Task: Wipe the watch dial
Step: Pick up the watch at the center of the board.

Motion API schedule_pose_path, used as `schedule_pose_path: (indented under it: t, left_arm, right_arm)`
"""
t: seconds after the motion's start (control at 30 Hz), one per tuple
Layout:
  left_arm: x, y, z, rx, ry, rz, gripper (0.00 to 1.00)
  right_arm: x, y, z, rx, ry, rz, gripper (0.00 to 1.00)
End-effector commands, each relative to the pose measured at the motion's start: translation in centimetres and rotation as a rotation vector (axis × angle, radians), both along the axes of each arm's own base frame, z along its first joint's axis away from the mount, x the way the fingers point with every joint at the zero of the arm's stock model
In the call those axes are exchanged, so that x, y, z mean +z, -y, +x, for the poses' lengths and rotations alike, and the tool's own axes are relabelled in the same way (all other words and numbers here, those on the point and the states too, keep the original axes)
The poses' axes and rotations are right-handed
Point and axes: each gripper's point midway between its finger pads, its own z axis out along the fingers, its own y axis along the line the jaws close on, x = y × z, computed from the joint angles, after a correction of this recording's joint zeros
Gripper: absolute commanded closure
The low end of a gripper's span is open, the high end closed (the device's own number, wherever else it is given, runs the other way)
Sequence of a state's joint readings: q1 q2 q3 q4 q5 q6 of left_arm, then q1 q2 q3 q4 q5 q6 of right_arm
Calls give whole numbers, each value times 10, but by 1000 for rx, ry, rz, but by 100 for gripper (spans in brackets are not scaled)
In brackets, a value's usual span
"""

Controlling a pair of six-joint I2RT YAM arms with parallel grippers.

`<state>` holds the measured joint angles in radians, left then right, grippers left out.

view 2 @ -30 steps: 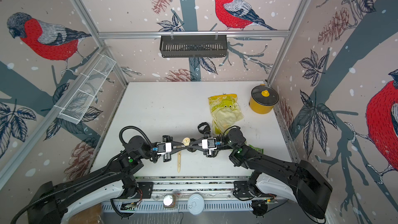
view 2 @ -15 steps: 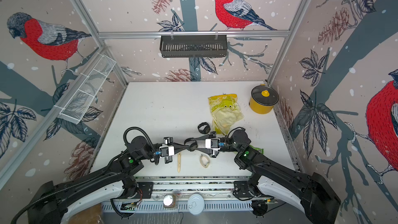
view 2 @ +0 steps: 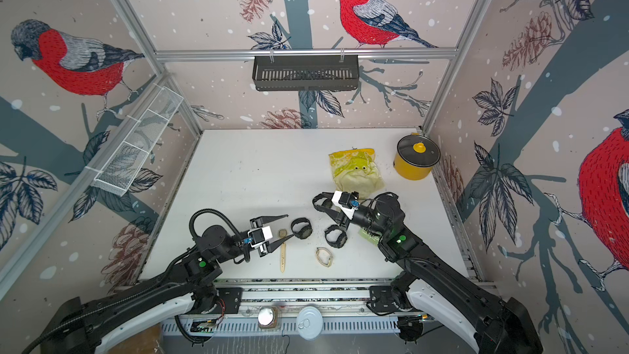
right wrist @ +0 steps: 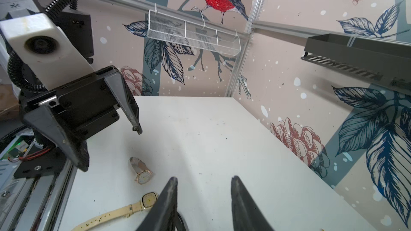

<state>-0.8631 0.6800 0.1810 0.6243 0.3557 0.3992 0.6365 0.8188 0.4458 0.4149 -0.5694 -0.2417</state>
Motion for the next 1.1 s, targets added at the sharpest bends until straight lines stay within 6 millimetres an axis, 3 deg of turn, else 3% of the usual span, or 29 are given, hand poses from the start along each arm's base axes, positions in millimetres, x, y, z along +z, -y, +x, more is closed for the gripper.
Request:
schedule_pose_path:
  t: [0.0,0.1,0.27,0.37,0.47,0.6,0.73,0.87,1.07]
  left_arm:
    - [3,-4,0,16,3,-32,37]
    - [-5,-6,2,31,-24,-32,32]
    - [-11,-17,21,159,-82,-46,30]
    - [-14,-34,40,305,-129,-75,30]
    - [-13,-64,62,513,-196,-164,26]
    - [-19,-80,65,582,-212,-187,22]
    - [-17,-82,61,568,-202,-202,22]
    - [-17,-81,56,543,-202,-214,22]
    - [-21,-82,55,539,-208,-206,22]
  right_arm:
    - [-48,4,0,-12,-20,-215,60]
    - [-83,2,-15,107,108,-476,59]
    - [-101,-19,-30,236,50,-655,58]
    - [-127,-30,-37,250,-2,-780,57]
    - [-159,-29,-46,278,-76,-933,57]
    - [-183,-31,-49,224,-221,-1039,60]
    - [-192,-28,-47,194,-255,-1048,60]
    - [-185,-21,-31,143,-269,-977,59]
    - [-202,-17,-41,155,-313,-1010,59]
